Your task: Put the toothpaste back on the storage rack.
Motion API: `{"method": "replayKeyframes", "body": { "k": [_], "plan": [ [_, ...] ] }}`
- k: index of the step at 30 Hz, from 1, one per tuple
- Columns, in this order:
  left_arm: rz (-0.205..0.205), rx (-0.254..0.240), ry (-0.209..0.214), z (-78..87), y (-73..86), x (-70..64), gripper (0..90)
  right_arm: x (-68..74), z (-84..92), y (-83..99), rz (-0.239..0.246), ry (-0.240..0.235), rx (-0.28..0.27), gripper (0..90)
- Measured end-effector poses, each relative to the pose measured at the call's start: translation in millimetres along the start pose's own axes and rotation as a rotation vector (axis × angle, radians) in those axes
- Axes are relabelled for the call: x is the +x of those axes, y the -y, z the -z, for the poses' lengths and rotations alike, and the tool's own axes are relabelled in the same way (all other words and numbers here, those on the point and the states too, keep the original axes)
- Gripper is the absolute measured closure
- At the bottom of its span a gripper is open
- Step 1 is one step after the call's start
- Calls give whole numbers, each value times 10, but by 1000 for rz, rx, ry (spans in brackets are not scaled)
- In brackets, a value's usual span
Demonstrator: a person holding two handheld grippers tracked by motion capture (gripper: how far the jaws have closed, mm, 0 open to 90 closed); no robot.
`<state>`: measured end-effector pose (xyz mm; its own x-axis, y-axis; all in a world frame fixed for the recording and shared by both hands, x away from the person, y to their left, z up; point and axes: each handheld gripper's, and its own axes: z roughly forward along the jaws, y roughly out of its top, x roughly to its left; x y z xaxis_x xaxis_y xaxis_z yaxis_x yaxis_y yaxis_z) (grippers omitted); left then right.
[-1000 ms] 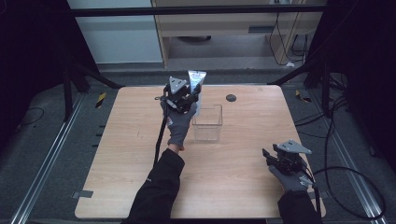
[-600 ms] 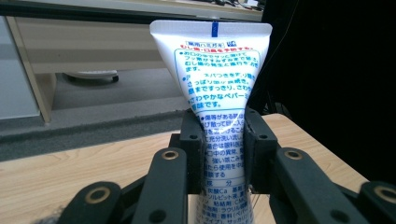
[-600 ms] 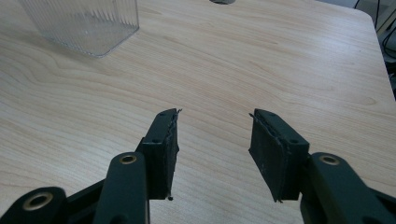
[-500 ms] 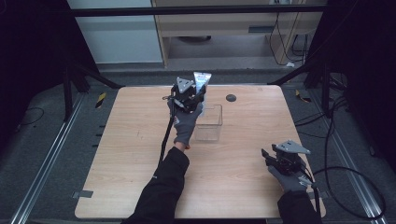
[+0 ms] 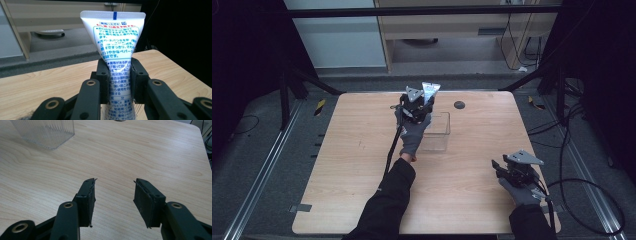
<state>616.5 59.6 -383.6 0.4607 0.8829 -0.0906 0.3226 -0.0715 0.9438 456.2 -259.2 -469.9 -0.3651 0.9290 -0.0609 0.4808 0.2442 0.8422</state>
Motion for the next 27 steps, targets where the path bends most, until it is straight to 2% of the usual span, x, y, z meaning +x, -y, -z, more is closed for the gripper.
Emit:
{"method": "replayKeyframes", "body": {
  "k": [17,27],
  "plan": [
    [-11,52,4,-76,242,-16,722,4,-6,0,8,3,1,508],
    [-23,55,12,-55,326,-46,715,4,-5,1,11,6,2,504]
  ]
}}
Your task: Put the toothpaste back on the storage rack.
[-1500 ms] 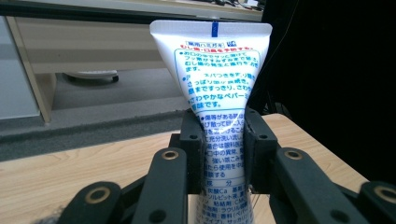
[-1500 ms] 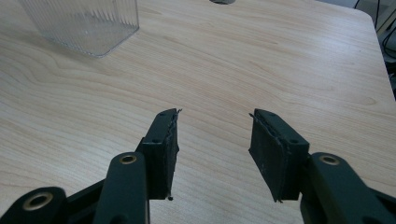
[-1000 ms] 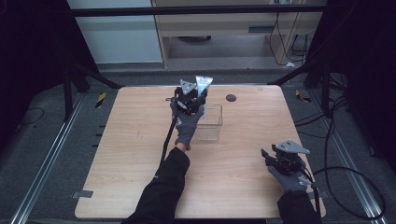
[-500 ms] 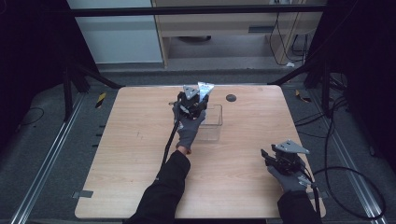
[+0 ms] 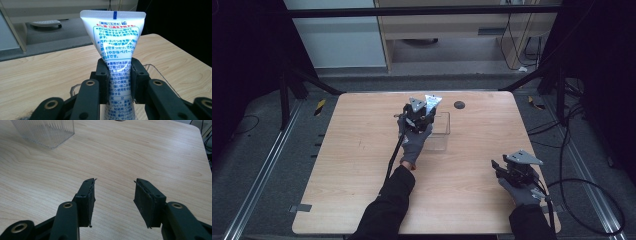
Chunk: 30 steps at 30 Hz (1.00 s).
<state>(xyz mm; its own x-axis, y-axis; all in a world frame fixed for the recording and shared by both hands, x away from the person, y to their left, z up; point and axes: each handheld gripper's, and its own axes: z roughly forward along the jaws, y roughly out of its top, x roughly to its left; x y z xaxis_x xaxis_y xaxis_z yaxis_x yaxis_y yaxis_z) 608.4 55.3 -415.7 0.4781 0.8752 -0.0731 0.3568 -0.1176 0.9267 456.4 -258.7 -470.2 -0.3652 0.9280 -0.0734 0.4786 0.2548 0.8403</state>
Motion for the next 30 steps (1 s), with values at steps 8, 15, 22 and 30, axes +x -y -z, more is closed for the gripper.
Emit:
{"method": "replayKeyframes", "body": {
  "k": [8,15,22,30],
  "plan": [
    [-4,38,15,18,39,24,705,0,0,0,2,1,0,502],
    [-19,69,14,34,88,29,699,-3,4,1,6,3,0,501],
    [-29,94,7,63,138,29,694,-3,4,2,8,4,0,500],
    [-31,124,12,47,233,51,689,1,8,0,1,2,0,499]
  ]
}}
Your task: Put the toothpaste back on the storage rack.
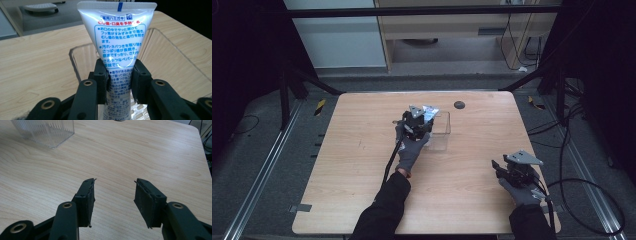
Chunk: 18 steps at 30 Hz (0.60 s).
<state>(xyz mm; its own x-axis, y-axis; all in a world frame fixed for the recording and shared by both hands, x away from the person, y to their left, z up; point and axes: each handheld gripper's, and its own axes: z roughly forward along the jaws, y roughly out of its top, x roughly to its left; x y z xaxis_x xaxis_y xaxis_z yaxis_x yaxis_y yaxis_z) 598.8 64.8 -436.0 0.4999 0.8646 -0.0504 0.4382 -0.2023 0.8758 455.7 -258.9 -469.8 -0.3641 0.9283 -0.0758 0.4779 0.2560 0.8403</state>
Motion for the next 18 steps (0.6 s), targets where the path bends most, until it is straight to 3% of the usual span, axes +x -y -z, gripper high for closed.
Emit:
{"method": "replayKeyframes", "body": {
  "k": [5,7,12,18],
  "plan": [
    [-10,7,4,21,13,-7,678,0,-1,0,4,2,0,498],
    [-3,-3,19,28,23,-11,627,3,5,-2,-2,0,-1,498],
    [-2,-5,34,76,17,-11,596,4,7,-4,5,4,-4,497],
    [-27,-12,45,259,-45,-35,434,2,9,-5,1,4,-3,491]
  ]
}}
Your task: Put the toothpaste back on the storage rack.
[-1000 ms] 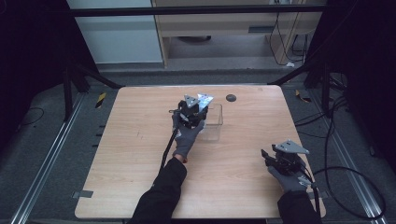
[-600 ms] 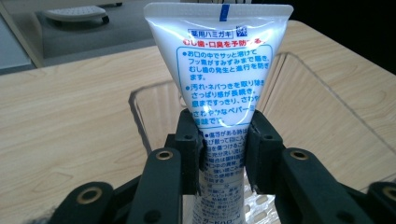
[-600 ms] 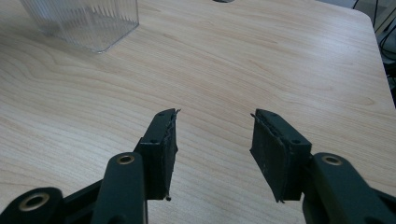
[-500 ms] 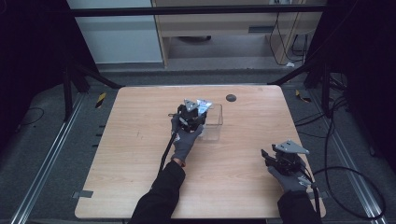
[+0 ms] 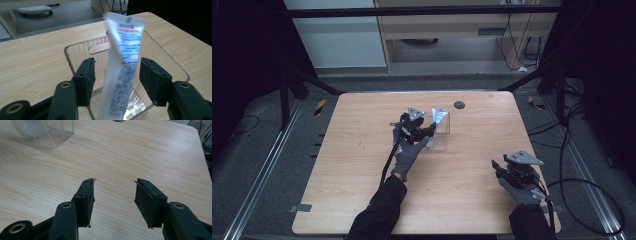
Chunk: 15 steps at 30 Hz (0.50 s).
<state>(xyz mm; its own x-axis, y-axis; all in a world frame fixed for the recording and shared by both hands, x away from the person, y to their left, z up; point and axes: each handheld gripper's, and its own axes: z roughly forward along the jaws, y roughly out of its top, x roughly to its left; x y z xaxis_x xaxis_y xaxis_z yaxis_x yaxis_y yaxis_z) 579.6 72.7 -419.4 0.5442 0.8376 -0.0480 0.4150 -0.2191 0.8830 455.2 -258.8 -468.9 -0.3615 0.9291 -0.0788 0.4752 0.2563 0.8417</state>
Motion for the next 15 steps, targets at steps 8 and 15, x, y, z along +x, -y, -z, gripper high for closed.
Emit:
{"method": "replayKeyframes", "body": {
  "k": [8,15],
  "plan": [
    [-15,-31,61,373,-58,57,382,-2,12,-2,-4,7,-4,474],
    [-64,-34,59,784,-12,183,353,-4,24,8,-8,16,-8,443]
  ]
}}
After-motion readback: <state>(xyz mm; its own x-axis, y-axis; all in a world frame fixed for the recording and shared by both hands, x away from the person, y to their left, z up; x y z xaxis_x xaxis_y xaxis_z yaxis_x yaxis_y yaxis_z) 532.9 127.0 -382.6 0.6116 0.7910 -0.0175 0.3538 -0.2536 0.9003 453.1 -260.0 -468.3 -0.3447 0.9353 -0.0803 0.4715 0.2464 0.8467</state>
